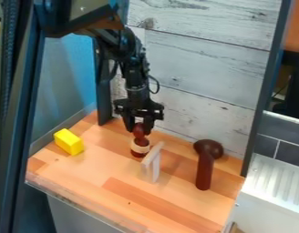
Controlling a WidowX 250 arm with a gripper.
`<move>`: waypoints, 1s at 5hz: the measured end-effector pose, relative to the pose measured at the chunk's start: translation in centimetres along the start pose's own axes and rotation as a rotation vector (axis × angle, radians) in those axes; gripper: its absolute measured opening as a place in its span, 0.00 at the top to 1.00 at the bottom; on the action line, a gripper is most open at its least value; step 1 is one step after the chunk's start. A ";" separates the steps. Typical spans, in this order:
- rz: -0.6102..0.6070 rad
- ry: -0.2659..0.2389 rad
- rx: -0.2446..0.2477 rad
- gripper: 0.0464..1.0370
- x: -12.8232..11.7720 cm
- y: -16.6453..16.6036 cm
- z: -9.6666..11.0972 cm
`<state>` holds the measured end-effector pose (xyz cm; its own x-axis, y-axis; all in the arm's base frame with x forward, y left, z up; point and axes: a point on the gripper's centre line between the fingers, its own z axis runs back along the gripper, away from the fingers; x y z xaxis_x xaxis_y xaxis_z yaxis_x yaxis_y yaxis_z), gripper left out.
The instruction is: The machine moves the object
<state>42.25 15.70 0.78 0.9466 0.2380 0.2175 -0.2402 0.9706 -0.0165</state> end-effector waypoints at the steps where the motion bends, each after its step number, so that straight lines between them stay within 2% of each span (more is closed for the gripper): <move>1: 0.015 0.025 -0.020 0.49 -0.3 0.3 0.3; 2: 0.044 0.052 -0.068 0.49 -0.4 1.0 1.5; 3: 0.046 -0.004 -0.076 0.49 0.4 1.5 4.5; 4: 0.037 -0.023 -0.074 0.49 0.4 1.6 5.7; 5: 0.047 0.006 -0.118 0.49 -0.2 1.6 6.2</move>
<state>40.33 17.01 6.76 0.9363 0.2831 0.2077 -0.2576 0.9558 -0.1414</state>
